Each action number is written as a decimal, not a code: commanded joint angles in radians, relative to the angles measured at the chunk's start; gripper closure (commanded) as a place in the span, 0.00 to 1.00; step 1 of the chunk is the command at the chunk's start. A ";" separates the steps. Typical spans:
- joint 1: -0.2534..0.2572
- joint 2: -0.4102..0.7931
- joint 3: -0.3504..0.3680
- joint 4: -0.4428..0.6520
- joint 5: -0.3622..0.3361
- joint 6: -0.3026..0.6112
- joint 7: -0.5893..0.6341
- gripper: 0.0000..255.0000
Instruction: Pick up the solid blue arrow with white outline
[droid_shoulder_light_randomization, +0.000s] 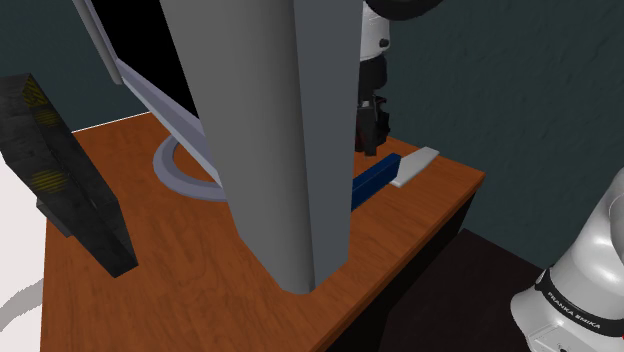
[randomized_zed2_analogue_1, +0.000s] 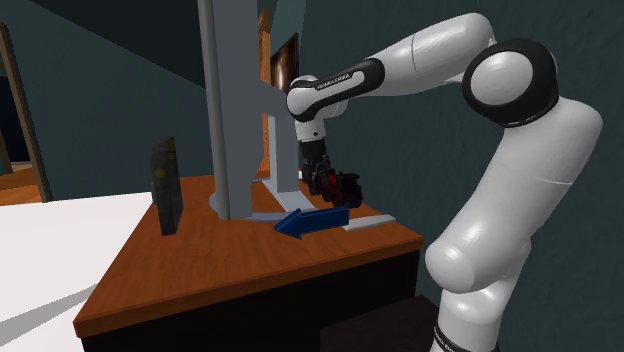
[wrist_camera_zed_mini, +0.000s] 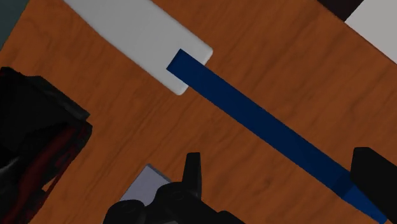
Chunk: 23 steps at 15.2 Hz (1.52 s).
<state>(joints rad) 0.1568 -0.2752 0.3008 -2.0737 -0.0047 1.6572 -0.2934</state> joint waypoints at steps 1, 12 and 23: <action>0.024 0.064 0.034 0.021 -0.010 -0.005 -0.007 0.00; 0.054 0.164 0.075 -0.035 -0.034 0.086 -0.011 0.00; 0.054 0.164 0.075 -0.035 -0.034 0.086 -0.011 1.00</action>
<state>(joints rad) 0.2108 -0.1103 0.3763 -2.1087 -0.0393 1.7435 -0.3045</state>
